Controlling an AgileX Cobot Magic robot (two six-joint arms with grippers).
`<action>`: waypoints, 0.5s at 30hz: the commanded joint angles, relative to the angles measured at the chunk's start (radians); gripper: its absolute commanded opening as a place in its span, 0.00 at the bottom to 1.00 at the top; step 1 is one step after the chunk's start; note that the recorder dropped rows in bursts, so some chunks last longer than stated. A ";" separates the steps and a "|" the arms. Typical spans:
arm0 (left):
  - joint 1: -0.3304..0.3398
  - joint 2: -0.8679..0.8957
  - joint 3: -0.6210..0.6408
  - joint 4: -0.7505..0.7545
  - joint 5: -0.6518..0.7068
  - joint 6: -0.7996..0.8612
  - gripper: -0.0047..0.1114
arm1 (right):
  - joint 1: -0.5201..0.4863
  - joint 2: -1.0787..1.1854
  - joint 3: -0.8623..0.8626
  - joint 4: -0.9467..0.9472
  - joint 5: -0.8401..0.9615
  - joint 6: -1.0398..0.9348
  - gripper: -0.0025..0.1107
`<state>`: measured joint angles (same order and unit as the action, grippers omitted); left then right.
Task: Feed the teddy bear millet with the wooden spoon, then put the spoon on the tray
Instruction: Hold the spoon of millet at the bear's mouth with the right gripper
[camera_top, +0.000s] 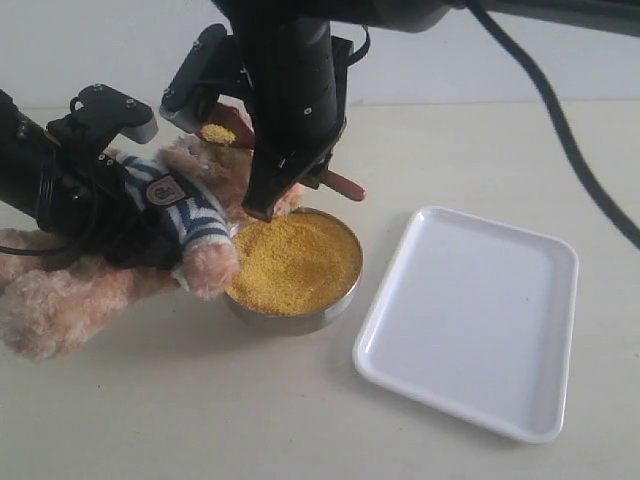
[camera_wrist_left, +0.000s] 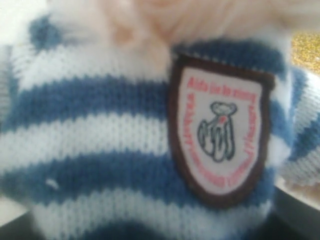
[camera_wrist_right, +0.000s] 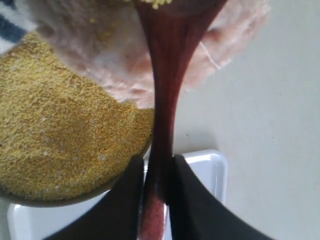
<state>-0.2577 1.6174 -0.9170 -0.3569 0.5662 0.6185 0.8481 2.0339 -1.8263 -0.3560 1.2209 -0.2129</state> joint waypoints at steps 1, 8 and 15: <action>-0.008 -0.003 -0.007 -0.001 0.003 0.003 0.07 | -0.002 0.023 -0.032 -0.037 0.000 0.045 0.02; -0.008 -0.003 -0.007 -0.001 0.002 0.007 0.07 | -0.002 0.037 -0.081 -0.058 0.000 0.080 0.02; -0.008 -0.003 -0.007 -0.005 -0.005 0.007 0.07 | 0.000 0.037 -0.081 -0.070 0.000 0.049 0.02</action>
<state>-0.2577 1.6174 -0.9170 -0.3565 0.5702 0.6222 0.8481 2.0732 -1.9010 -0.4091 1.2191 -0.1489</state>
